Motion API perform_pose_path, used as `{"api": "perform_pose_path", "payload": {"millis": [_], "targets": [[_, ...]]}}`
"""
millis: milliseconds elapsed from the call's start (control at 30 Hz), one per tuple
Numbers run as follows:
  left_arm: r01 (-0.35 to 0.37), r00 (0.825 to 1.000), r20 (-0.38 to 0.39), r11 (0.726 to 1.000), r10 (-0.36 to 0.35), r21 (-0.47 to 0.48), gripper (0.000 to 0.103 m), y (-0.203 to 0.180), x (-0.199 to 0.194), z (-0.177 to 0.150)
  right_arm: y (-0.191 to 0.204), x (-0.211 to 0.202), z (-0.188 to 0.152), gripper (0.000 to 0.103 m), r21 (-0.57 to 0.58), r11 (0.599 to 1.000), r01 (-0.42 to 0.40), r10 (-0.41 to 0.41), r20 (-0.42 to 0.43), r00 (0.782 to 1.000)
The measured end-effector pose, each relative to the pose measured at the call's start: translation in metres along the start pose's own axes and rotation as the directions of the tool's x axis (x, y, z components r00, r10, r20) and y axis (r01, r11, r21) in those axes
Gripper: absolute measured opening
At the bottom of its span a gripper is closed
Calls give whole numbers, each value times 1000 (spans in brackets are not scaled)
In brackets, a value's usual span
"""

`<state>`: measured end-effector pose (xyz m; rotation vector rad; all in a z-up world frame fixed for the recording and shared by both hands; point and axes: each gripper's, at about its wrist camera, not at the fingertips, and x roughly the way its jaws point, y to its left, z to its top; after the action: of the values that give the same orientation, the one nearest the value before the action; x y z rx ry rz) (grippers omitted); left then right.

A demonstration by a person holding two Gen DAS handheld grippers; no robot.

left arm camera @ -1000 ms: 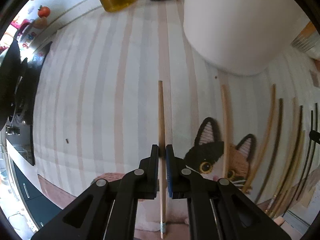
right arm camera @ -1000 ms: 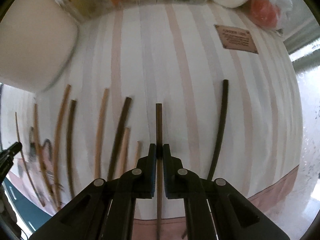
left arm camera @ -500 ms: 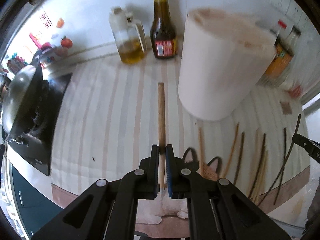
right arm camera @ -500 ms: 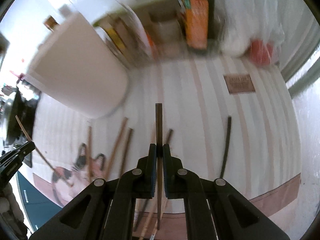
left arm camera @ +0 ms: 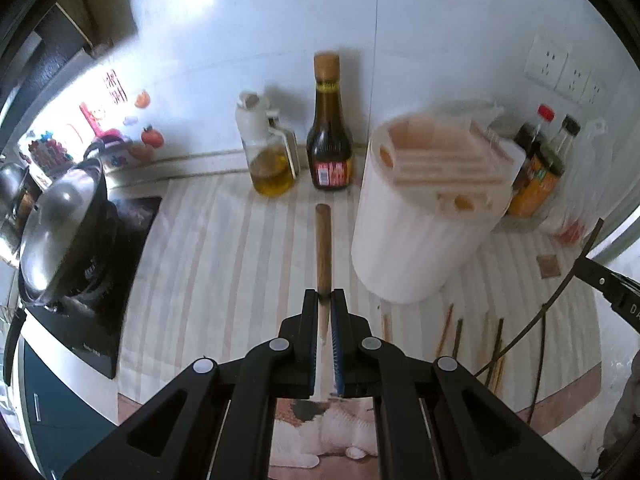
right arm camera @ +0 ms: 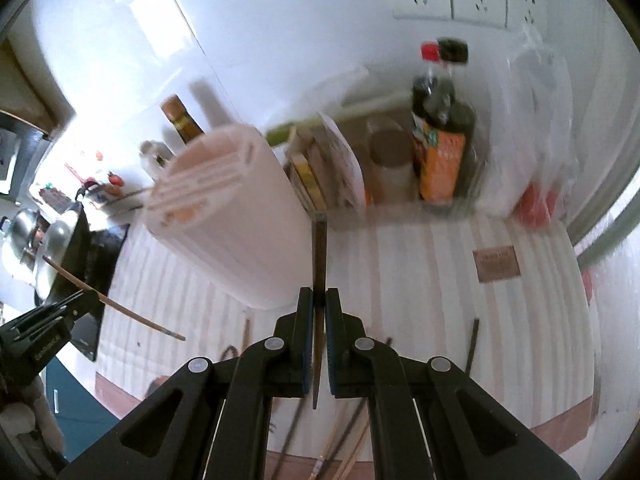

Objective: Organize utensils
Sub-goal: 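Lift the light wooden chopstick with left tool while right tool lifts a dark chopstick, then lower both held chopsticks into the cream holder's slotted lid and open both tools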

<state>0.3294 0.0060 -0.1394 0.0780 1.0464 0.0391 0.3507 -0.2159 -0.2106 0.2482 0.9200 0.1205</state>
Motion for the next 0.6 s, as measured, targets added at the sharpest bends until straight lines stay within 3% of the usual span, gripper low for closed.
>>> {"api": "perform_pose_path", "payload": {"millis": [200,600], "targets": [[-13,997,80,1000,14,-13,4,5,-36,23,26,-32,25,6,-67,998,-10,14,69,997],[-71,978,192,996,80,-51,4,1,-79,70,79,-96,86,6,-196,978,66,-21,222,975]]}}
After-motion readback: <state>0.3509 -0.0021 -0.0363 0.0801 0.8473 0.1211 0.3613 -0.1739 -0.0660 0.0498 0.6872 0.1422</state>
